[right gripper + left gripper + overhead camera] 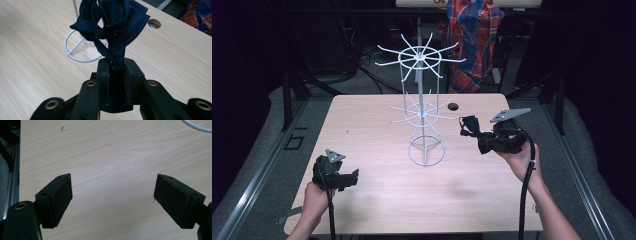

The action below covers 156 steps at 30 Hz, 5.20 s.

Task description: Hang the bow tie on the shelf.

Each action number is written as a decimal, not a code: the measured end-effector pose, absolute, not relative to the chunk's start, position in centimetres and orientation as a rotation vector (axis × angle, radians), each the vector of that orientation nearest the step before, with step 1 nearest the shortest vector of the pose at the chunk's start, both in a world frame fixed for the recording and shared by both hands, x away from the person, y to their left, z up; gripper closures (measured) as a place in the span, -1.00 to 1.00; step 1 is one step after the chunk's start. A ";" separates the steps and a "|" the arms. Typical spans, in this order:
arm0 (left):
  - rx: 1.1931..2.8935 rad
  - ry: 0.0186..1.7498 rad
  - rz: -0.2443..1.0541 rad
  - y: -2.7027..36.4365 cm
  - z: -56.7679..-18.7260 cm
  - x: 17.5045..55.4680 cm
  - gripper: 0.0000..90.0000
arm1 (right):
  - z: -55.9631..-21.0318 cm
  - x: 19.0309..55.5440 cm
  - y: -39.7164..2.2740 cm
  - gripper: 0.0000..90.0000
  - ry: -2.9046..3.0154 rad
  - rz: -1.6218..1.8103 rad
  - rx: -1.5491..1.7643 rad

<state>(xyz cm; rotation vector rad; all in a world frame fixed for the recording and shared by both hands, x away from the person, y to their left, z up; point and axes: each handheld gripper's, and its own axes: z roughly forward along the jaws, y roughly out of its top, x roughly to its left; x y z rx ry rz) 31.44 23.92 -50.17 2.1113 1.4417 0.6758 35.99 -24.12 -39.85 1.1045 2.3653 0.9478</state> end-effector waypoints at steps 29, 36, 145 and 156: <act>2.112 1.440 0.674 23.9 -50.2 31.5 -0.65 | -40.4 37.5 -23.2 0.69 2.387 0.958 1.133; 2.112 1.438 0.674 24.0 -50.2 31.5 -0.65 | -40.7 38.1 -22.9 0.69 2.397 0.953 1.150; 2.112 1.436 0.668 24.0 -50.2 31.4 -0.65 | -45.2 41.9 -16.8 0.37 2.502 0.855 1.116; 2.112 1.436 0.667 24.0 -50.1 31.5 -0.65 | -44.7 41.4 -17.5 0.14 2.499 0.871 1.122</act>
